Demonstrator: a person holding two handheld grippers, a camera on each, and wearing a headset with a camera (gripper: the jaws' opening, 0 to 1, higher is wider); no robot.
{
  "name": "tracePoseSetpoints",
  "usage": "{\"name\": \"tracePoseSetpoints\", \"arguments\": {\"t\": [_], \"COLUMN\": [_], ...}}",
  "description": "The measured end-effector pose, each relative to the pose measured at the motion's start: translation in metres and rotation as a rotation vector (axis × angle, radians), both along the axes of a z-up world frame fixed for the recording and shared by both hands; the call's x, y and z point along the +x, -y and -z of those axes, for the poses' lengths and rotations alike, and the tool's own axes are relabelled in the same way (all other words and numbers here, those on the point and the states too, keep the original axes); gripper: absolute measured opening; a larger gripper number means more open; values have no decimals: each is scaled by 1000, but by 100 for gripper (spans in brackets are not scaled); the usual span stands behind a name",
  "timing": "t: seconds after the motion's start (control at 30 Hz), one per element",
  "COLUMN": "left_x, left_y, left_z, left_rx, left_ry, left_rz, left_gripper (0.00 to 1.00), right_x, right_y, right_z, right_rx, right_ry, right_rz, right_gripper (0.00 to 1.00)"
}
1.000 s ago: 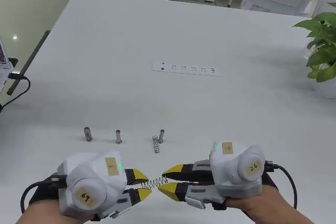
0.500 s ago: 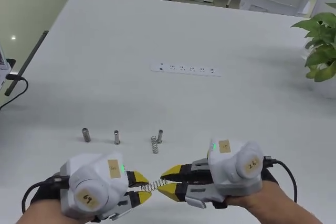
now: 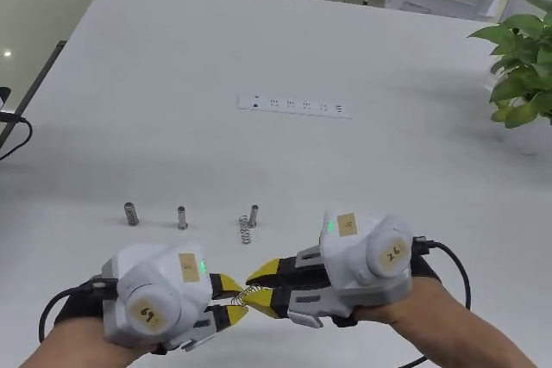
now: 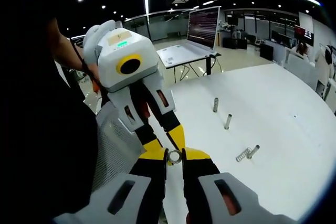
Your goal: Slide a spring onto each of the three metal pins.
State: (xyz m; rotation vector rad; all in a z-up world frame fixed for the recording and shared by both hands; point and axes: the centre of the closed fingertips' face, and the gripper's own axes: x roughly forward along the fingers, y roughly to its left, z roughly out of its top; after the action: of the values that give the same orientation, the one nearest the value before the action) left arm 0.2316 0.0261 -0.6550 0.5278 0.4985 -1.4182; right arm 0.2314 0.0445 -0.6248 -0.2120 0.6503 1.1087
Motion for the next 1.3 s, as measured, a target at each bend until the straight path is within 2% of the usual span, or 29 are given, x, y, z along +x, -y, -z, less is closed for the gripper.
{"name": "tracePoseSetpoints", "arguments": {"t": [0.23,0.47,0.77,1.03,1.13,1.2,1.3], "left_x": [0,2,-2,-6,-7,-7,-8], "left_y": [-1,4,8,11,11,11,10], "left_z": [1,-4,-5,-5,-5,-4,-3], "left_rx": [-5,-15,-7,-3,-3,3,3], "left_ry": [-6,5,24,27,26,31,27], "left_rz": [-5,3,38,54,57,61,66], "left_gripper": [2,2,2,2,2,2,2], "right_x": [-1,-3,-6,-10,-13,-14,-14], "right_y": [1,12,16,13,11,10,10], "right_z": [2,9,14,18,20,20,21], "right_rx": [-22,-120,-201,-238,-248,-245,-245], "right_ry": [2,21,43,50,51,53,51], "right_rz": [-13,-85,-173,-244,-275,-285,-286], "right_gripper": [9,16,18,17,15,9,9]}}
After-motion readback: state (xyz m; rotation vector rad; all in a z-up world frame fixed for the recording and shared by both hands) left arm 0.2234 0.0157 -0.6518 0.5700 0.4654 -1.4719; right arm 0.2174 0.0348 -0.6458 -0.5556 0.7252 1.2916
